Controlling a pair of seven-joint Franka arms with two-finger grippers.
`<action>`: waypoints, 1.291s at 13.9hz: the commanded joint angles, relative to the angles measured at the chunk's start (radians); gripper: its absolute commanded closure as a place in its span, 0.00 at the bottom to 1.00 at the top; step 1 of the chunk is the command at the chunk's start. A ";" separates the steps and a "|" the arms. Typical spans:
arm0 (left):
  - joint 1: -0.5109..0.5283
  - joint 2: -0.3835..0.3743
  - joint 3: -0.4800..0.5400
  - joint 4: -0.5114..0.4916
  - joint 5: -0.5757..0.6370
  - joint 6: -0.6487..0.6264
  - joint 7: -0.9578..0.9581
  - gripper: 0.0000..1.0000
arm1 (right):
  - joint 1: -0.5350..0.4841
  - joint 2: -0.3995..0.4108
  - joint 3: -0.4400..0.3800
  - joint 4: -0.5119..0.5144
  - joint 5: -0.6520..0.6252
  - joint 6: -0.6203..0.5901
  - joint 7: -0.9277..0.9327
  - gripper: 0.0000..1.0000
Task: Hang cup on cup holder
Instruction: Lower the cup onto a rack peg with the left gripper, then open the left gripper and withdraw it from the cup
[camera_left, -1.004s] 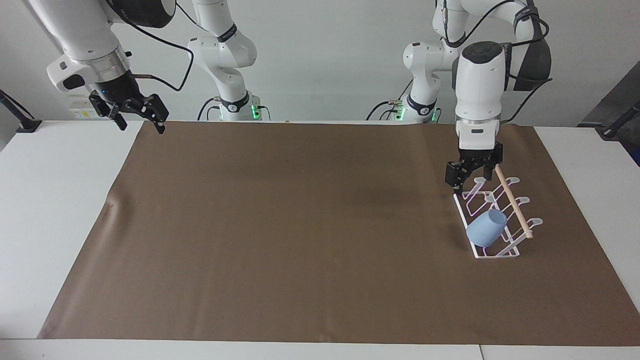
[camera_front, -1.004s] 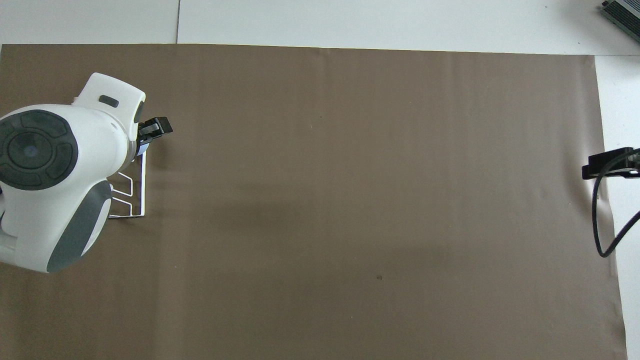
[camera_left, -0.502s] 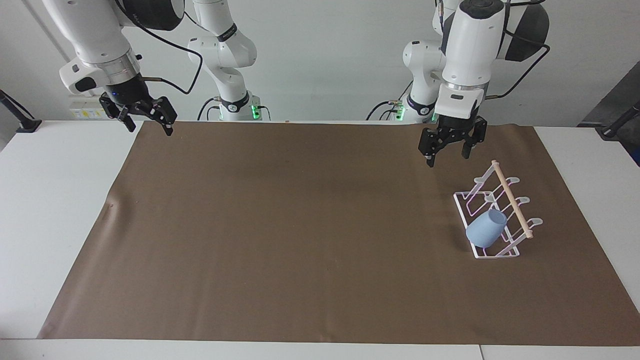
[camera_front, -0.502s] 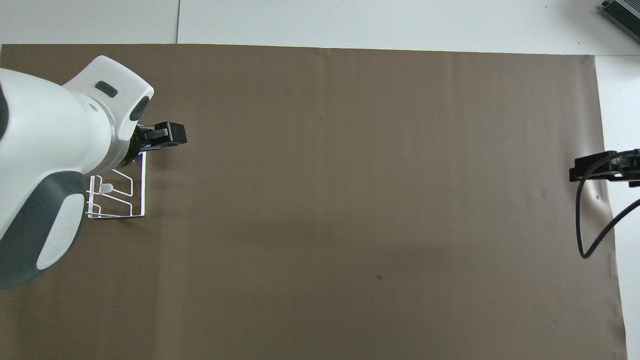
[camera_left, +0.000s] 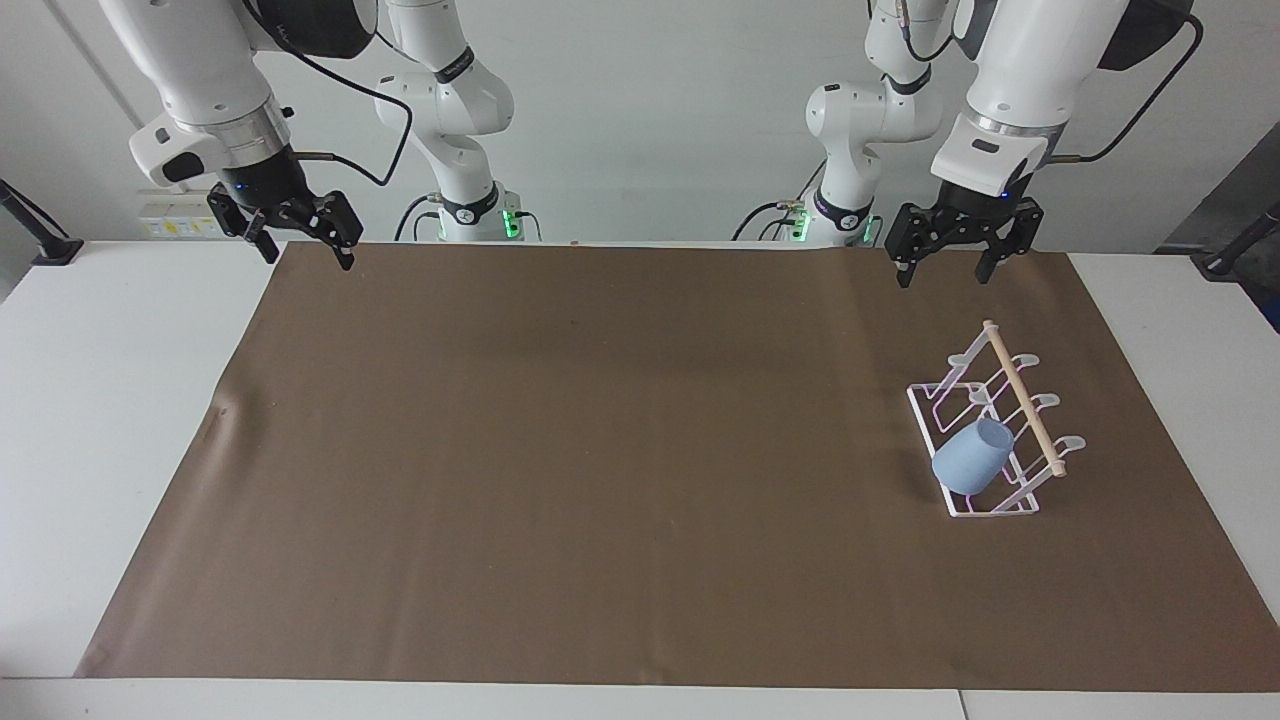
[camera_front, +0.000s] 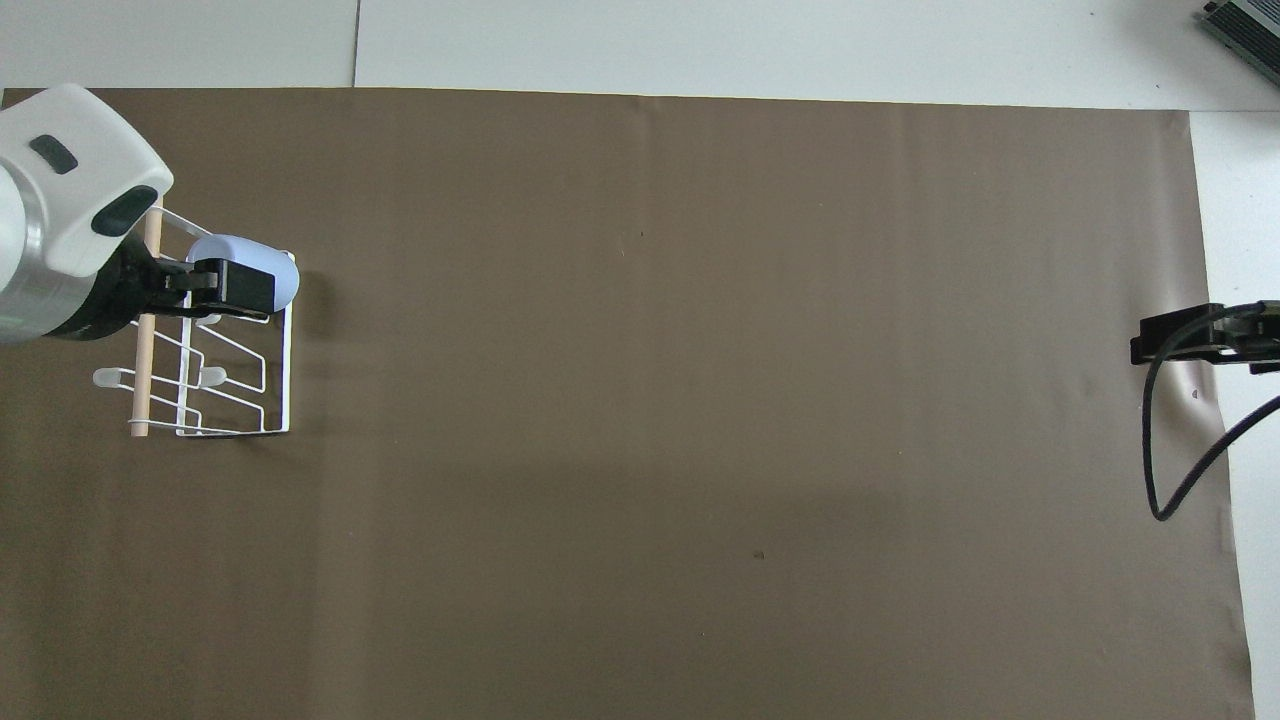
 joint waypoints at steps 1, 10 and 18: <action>0.028 0.014 -0.002 0.049 -0.014 -0.076 0.078 0.00 | -0.003 -0.028 0.005 -0.031 0.010 0.018 0.007 0.00; -0.010 0.007 0.091 0.058 -0.023 -0.156 0.208 0.00 | -0.002 -0.033 0.005 -0.029 0.005 0.016 -0.017 0.00; -0.111 0.004 0.225 0.058 -0.083 -0.185 0.208 0.00 | -0.012 0.035 0.005 0.063 0.008 -0.039 0.024 0.00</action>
